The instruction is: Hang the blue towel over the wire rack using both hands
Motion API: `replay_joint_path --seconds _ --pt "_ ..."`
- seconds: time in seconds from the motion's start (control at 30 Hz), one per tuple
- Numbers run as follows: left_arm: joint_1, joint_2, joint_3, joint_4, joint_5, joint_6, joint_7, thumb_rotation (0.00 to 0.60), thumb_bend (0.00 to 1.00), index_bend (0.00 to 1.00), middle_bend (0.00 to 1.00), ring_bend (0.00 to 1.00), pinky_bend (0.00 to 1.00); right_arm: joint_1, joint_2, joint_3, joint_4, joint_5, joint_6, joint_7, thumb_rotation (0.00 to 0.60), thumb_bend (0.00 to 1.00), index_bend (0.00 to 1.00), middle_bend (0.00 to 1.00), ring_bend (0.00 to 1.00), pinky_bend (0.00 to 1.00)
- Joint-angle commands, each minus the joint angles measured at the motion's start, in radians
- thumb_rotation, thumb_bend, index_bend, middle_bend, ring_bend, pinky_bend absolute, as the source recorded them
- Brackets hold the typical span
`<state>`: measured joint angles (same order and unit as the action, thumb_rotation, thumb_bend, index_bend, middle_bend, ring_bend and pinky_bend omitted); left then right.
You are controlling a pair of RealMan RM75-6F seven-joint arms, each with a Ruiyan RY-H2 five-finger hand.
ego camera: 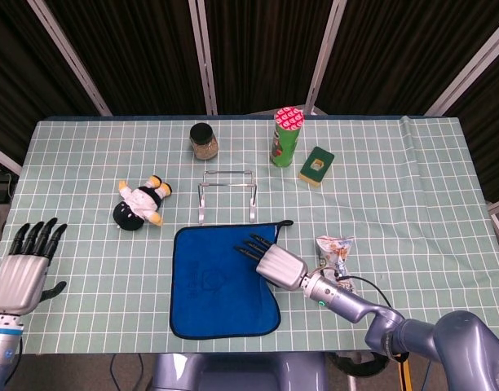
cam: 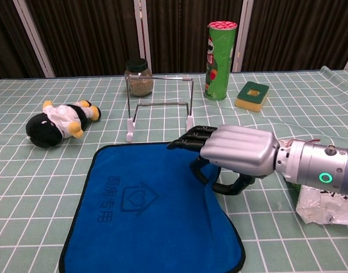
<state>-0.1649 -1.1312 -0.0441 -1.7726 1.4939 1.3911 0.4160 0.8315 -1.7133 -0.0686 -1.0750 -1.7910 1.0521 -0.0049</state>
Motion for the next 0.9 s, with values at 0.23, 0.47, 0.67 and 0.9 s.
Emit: replay_joint_path --seconds 0.23,0.47,0.67,0.9 --pt "-0.284 -0.174 0.018 0.282 0.307 -0.211 -0.218 0.6 0.0 0.28 0.0 0.0 0.0 0.005 0.03 0.025 -0.073 0.033 -0.008 -0.017 0.6 0.4 0.67 0.0 0.0 0.0" --pt "-0.39 -0.342 0.057 0.448 0.356 -0.298 -0.319 0.6 0.01 0.33 0.0 0.0 0.0 0.0 0.052 0.042 -0.123 0.071 -0.025 -0.026 0.6 0.4 0.67 0.0 0.0 0.0" --pt "-0.425 -0.416 0.082 0.545 0.361 -0.324 -0.32 0.6 0.07 0.34 0.0 0.0 0.0 -0.002 0.061 0.047 -0.14 0.084 -0.03 -0.027 0.6 0.4 0.67 0.0 0.0 0.0" --pt "-0.439 -0.464 0.096 0.598 0.349 -0.312 -0.33 0.6 0.09 0.34 0.0 0.0 0.0 -0.005 0.054 0.047 -0.132 0.087 -0.028 -0.016 0.6 0.4 0.67 0.0 0.0 0.0"
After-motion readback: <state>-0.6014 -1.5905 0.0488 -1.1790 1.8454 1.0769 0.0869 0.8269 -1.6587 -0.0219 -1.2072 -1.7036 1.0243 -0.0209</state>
